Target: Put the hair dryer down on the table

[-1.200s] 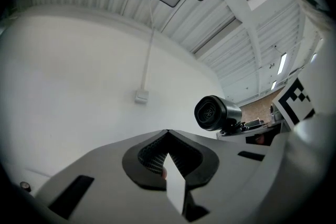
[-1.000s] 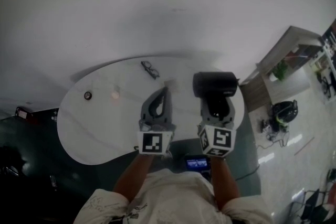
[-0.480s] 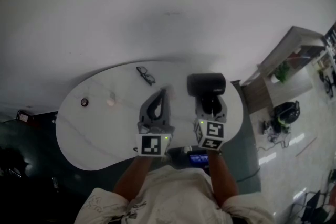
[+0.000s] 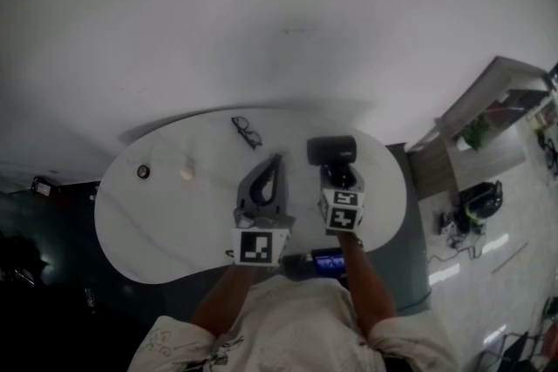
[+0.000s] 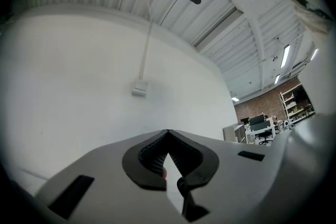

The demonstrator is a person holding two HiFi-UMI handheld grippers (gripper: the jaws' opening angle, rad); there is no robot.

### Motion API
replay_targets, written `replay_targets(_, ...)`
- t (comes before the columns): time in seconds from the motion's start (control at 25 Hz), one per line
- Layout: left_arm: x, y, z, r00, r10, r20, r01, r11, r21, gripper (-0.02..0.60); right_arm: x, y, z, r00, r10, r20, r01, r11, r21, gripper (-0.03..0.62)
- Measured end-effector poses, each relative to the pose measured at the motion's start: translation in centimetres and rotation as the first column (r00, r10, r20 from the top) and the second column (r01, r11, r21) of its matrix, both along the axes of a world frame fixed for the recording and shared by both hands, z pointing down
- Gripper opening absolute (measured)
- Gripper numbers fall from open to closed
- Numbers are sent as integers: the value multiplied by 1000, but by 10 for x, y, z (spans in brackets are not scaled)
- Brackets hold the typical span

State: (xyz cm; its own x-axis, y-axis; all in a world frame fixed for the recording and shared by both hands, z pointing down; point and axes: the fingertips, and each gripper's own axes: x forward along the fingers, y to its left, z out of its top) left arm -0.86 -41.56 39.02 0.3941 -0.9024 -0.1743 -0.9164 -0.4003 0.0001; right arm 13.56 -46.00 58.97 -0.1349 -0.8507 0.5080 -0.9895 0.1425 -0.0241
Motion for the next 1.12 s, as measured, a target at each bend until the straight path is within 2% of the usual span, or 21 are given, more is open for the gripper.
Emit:
replay_targets(0.12, 2, -1, 2, 1000, -7, -3, 7, 1000, -6, -3, -2, -6, 32, 1000, -20, -6, 20, 995, -103, 235)
replay_targets(0.32, 1, -4, 5, 1000, -22, 2, 22, 1000, -10, -3, -2, -15, 75, 998, -40, -42, 28, 968, -248, 235)
replay_targets(0.48, -1, -7, 6, 999, -42, -1, 42, 999, -5, -3, -1, -14, 102, 998, -43, -38, 26, 932, -361, 235)
replay_targets(0.72, -10, -9, 9, 998, -69, -12, 69, 997, -24, -3, 0, -8, 131, 998, -36, -45, 10, 879, -477, 235)
replay_targets(0.84, -13, -12, 10, 997, -75, -6, 74, 997, -24, -3, -8, 1, 142, 999, -31, -10, 20, 830, -557, 235)
replay_targets(0.92, -15, -13, 12, 997, -77, -6, 77, 997, -28, -3, -8, -6, 142, 999, -38, -27, 17, 838, -545, 235)
replay_targets(1.0, -16, -14, 14, 997, -76, -12, 75, 996, -38, -3, -16, -8, 142, 999, -48, 4, 43, 843, -536, 235)
replay_targets(1.12, -16, -14, 15, 997, -70, -14, 69, 997, -42, -3, -25, -3, 143, 998, -53, 45, 69, 828, -556, 235)
